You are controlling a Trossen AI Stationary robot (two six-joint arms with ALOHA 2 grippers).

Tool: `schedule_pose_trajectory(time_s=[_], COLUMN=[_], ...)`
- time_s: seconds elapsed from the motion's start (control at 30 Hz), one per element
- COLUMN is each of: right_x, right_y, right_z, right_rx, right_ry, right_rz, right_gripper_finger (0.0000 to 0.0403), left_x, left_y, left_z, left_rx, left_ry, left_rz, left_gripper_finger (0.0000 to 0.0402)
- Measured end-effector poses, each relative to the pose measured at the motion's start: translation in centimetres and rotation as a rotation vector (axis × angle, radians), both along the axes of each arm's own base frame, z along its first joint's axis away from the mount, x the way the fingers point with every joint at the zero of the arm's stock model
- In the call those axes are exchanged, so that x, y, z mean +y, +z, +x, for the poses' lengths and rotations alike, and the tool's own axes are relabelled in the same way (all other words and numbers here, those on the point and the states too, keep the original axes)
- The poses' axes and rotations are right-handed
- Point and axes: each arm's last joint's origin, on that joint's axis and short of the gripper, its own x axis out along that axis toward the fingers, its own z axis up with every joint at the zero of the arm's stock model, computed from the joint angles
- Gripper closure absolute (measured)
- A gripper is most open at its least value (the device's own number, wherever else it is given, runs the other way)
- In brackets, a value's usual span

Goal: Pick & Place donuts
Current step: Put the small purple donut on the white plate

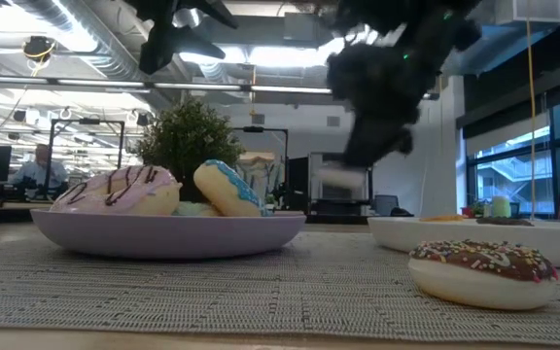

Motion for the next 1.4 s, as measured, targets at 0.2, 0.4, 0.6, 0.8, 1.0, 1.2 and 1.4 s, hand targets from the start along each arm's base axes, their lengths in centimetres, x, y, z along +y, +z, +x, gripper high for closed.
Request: schedule_pose_trajectory(time_s=[0.2,0.4,0.6,0.8,1.0,1.2,1.4], right_x=[3.1,5.3,5.5,5.5,5.6,5.6,5.6], right_y=[2.0,1.0,-1.5,-2.5,-2.5,-2.5,-2.5], right_z=[-3.3,-3.3,-2.5,-2.3,-2.3,-2.3,-2.3], right_rx=[0.121,0.107,0.193,0.231,0.238,0.241,0.243], right_ry=[0.065,0.014,-0.050,-0.069,-0.055,-0.034,-0.019], right_rz=[0.049,-0.069,-0.032,-0.028,-0.004,-0.004,-0.003], right_gripper_finger=[0.0344,0.0344,0.0344,0.0344,0.0344,0.0344,0.0344], left_x=[0.0,0.0,-0.1,-0.3,-0.5,-0.5,-0.5], left_y=[0.0,0.1,0.1,0.1,0.1,0.1,0.1], left_z=[0.0,0.1,0.1,0.1,0.0,0.0,0.0], left_rx=[-0.005,-0.012,-0.014,-0.013,-0.013,-0.013,-0.013], left_ry=[0.000,-0.001,-0.018,-0.033,-0.039,-0.039,-0.039], left_rz=[-0.001,-0.002,-0.011,-0.014,-0.014,-0.014,-0.014], left_gripper_finger=[0.0211,0.0212,0.0214,0.0210,0.0214,0.0212,0.0211])
